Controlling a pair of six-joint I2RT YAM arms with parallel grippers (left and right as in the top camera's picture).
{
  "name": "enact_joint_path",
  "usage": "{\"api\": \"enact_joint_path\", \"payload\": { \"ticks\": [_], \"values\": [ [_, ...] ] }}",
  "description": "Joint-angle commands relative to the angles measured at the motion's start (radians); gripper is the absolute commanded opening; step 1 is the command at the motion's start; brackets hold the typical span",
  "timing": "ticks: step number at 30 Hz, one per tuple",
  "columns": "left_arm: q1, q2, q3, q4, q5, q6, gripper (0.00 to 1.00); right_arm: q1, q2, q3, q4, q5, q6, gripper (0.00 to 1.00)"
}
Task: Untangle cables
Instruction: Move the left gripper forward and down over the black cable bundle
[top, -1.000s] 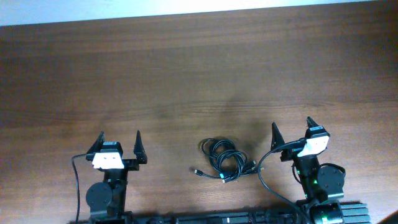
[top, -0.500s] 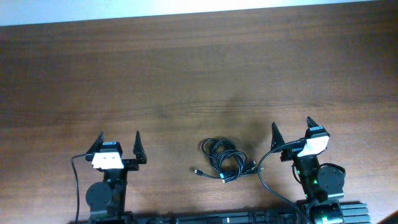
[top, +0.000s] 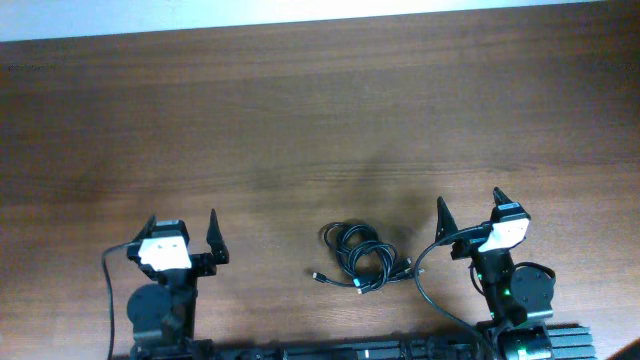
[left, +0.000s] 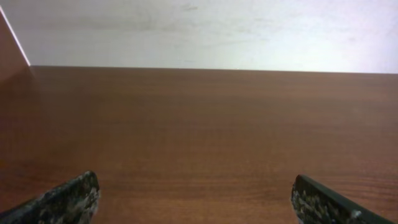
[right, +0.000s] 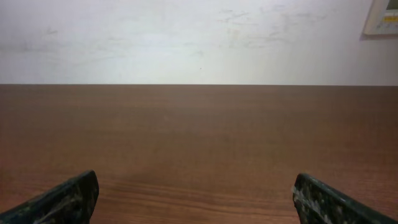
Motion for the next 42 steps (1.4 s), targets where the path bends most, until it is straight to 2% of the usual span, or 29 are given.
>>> {"api": "enact_joint_path", "payload": {
  "ticks": [1,11,25,32,35,42],
  "values": [
    [0.007,0.113,0.083,-0.002,-0.022,0.016,0.99,-0.007,-0.009,-0.007,-0.003,0.012,0.005,0.99],
    [0.006,0.435,0.294,-0.091,-0.022,0.016,0.99,-0.007,-0.009,-0.007,-0.003,0.012,0.005,0.99],
    [0.006,0.647,0.458,-0.204,-0.018,0.023,0.99,-0.007,-0.009,-0.007,-0.003,0.012,0.005,0.99],
    [0.006,0.742,0.578,-0.315,0.019,0.075,0.99,-0.007,-0.009,-0.007,-0.003,0.012,0.005,0.99],
    [0.006,0.791,0.630,-0.360,0.078,0.138,0.99,-0.007,-0.009,-0.007,-0.003,0.012,0.005,0.99],
    [0.006,0.919,0.784,-0.526,0.098,0.149,0.99,-0.007,-0.009,-0.007,-0.003,0.012,0.005,0.99]
  ]
}}
